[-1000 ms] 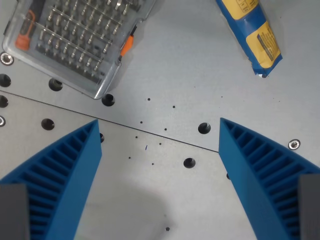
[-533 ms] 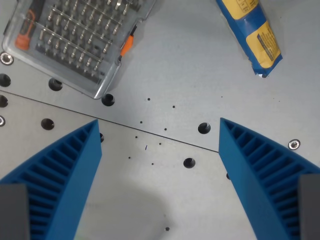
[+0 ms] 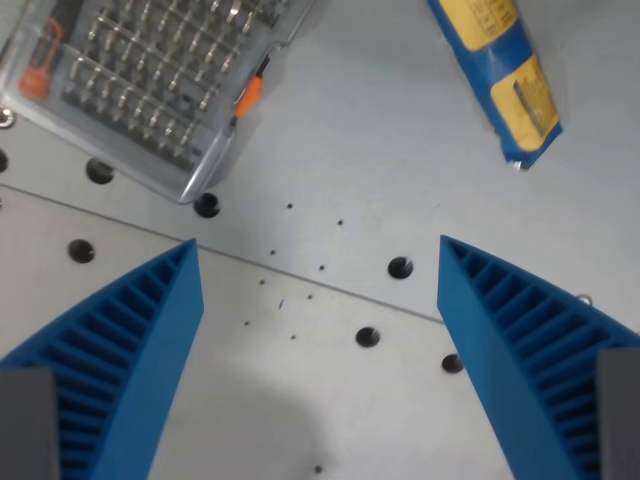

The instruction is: Move above the blue bag

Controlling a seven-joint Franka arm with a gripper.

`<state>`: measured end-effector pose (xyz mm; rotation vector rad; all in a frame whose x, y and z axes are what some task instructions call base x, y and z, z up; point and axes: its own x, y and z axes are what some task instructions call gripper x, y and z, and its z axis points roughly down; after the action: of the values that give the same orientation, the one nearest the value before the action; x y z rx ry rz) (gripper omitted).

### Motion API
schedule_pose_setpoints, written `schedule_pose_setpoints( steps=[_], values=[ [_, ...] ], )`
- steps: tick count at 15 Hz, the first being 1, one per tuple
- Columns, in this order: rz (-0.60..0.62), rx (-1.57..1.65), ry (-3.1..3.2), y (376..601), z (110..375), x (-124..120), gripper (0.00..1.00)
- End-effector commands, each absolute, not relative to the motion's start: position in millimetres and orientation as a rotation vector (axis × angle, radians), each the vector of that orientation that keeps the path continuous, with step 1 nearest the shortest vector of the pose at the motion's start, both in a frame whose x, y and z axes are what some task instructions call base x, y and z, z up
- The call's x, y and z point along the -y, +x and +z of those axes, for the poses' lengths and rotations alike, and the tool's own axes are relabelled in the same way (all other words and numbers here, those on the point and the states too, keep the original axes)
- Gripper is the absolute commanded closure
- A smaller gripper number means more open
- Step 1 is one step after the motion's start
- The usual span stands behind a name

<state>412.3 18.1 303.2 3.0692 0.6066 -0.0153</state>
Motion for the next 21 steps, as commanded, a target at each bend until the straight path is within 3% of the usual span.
schedule_pose_setpoints(
  steps=[1,21],
  values=[
    [-0.005,-0.799,3.017,422,296,-10,0.0],
    [-0.048,-1.275,2.806,480,218,26,0.0]
  ],
)
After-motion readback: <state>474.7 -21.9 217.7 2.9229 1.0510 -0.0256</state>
